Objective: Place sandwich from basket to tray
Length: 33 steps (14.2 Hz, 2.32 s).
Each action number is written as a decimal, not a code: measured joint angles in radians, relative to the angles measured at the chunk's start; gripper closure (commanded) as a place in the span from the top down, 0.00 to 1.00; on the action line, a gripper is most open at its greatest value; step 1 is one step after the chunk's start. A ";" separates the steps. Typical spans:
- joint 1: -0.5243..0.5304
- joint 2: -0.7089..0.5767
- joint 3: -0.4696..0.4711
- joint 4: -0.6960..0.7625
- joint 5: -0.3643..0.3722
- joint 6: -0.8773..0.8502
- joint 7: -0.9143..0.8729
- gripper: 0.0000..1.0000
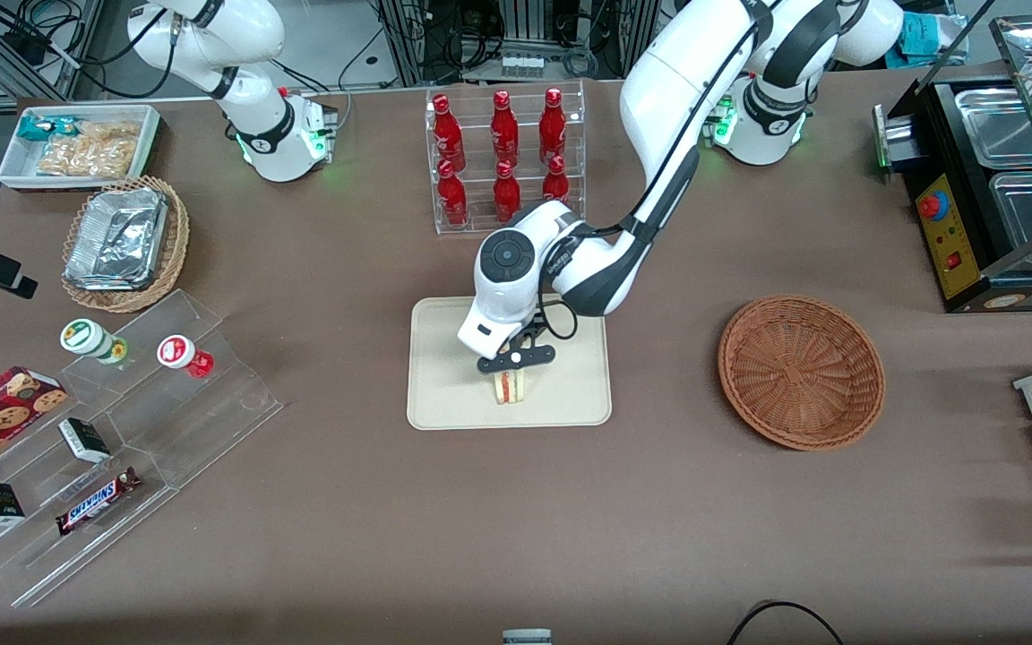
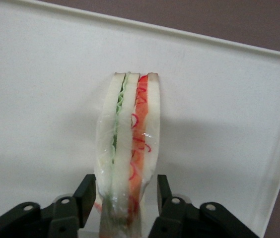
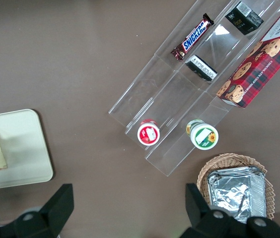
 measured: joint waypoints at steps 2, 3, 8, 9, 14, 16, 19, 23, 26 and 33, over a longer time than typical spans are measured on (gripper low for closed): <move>0.000 -0.024 0.003 0.003 0.001 -0.042 0.027 1.00; 0.001 -0.042 0.007 0.004 0.001 -0.083 0.037 1.00; 0.010 -0.123 0.100 -0.017 0.001 -0.257 0.031 1.00; 0.010 -0.133 0.120 -0.039 0.001 -0.257 0.038 1.00; 0.011 -0.252 0.217 -0.207 -0.014 -0.256 0.204 1.00; 0.012 -0.319 0.267 -0.278 -0.022 -0.257 0.293 1.00; 0.013 -0.427 0.344 -0.367 -0.024 -0.296 0.418 1.00; 0.014 -0.582 0.439 -0.388 -0.025 -0.482 0.582 1.00; 0.014 -0.687 0.473 -0.386 -0.025 -0.575 0.653 1.00; 0.147 -0.758 0.448 -0.335 -0.025 -0.691 0.749 1.00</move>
